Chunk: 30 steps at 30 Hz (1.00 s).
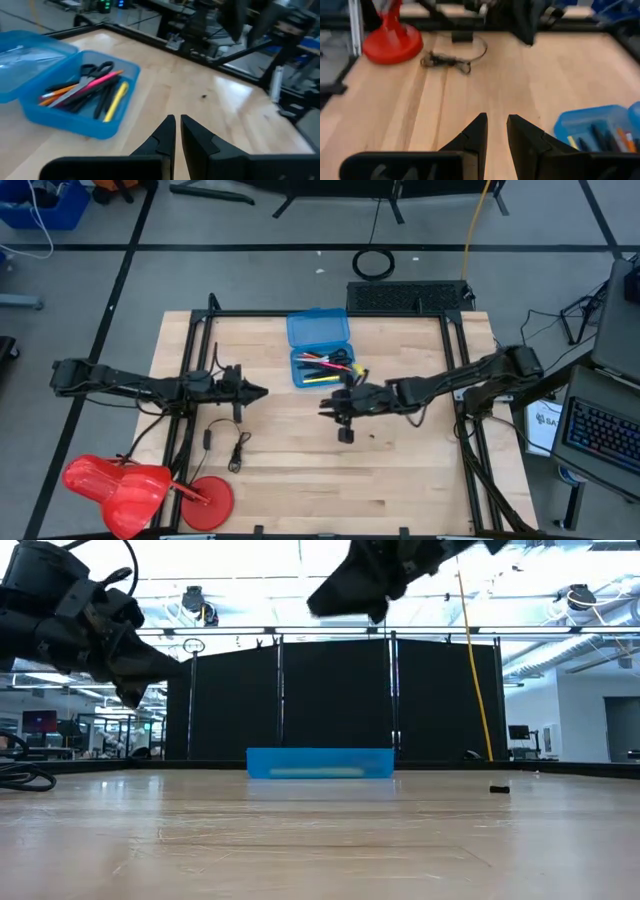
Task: Pick & place school supplies into a supply box
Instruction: Return to Home Position
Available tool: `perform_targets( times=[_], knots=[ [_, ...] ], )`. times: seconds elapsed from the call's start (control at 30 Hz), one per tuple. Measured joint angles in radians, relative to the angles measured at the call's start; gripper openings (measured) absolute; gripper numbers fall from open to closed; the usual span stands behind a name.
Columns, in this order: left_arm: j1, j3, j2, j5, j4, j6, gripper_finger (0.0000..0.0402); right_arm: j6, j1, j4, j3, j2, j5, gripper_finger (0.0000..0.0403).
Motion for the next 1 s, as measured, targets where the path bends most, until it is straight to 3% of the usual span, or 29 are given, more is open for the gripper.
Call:
perform_targets(
  times=[0.17, 0.33, 0.5, 0.83, 1.0],
  knots=[
    [0.0, 0.0, -0.071, 0.044, -0.041, 0.026, 0.0031, -0.013, 0.011, 0.202, -0.195, -0.147, 0.003, 0.0066],
    [0.001, 0.036, -0.155, -0.015, -0.237, 0.065, 0.0031, 0.016, 0.011, 0.317, -0.392, -0.308, 0.004, 0.0066],
    [0.001, 0.107, -0.229, -0.126, -0.467, 0.096, 0.0031, 0.028, 0.012, 0.359, -0.543, -0.456, 0.003, 0.0066],
    [0.001, 0.13, -0.428, -0.16, -0.596, 0.131, 0.0031, 0.018, 0.011, 0.397, -0.758, -0.793, 0.003, 0.0066],
    [0.001, 0.156, -0.569, -0.226, -0.764, 0.13, 0.0031, 0.018, 0.012, 0.394, -0.857, -0.965, -0.028, 0.0066]
  ],
)
